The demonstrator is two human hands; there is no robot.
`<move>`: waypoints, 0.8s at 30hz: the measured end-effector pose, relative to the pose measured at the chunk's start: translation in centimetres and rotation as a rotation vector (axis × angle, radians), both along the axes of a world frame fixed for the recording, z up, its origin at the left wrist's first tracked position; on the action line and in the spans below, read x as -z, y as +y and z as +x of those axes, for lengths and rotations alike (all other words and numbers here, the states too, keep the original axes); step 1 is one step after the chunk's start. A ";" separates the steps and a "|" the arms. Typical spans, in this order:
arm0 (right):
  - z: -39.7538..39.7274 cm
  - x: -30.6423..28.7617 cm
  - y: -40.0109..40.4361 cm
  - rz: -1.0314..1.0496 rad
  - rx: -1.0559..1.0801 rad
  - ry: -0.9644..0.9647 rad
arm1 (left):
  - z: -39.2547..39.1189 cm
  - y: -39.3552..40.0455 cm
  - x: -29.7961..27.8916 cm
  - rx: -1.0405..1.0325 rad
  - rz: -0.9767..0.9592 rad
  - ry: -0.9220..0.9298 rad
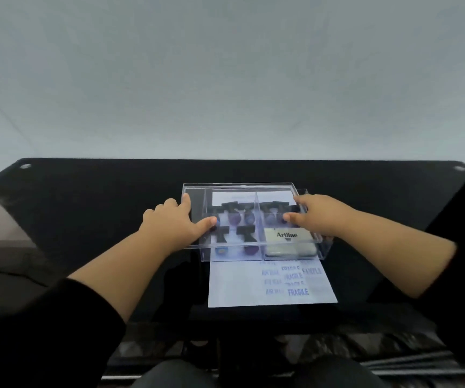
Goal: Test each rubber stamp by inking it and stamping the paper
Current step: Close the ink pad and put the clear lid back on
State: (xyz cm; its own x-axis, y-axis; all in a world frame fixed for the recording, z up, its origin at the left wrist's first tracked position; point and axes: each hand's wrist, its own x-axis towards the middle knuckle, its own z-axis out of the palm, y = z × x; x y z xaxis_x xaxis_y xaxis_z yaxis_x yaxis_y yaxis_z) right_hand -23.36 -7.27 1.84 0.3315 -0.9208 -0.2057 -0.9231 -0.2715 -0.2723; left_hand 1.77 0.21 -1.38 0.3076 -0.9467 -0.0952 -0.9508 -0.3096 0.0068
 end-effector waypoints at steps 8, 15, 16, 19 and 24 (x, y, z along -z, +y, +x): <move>-1.8 0.3 -1.0 0.028 0.047 -0.017 | -1.8 -2.2 1.0 0.017 0.027 0.014; -2.5 1.2 -2.1 0.024 0.043 -0.012 | -2.3 -3.3 1.5 0.025 0.035 -0.003; -2.5 1.3 -2.2 0.021 0.042 -0.012 | -2.4 -3.4 1.5 0.025 0.037 -0.004; -2.7 1.7 -2.6 0.015 0.044 -0.006 | -2.4 -3.6 1.6 0.027 0.046 -0.024; -2.9 2.1 -3.1 -0.004 0.039 0.012 | -2.5 -3.6 1.8 0.037 0.040 -0.050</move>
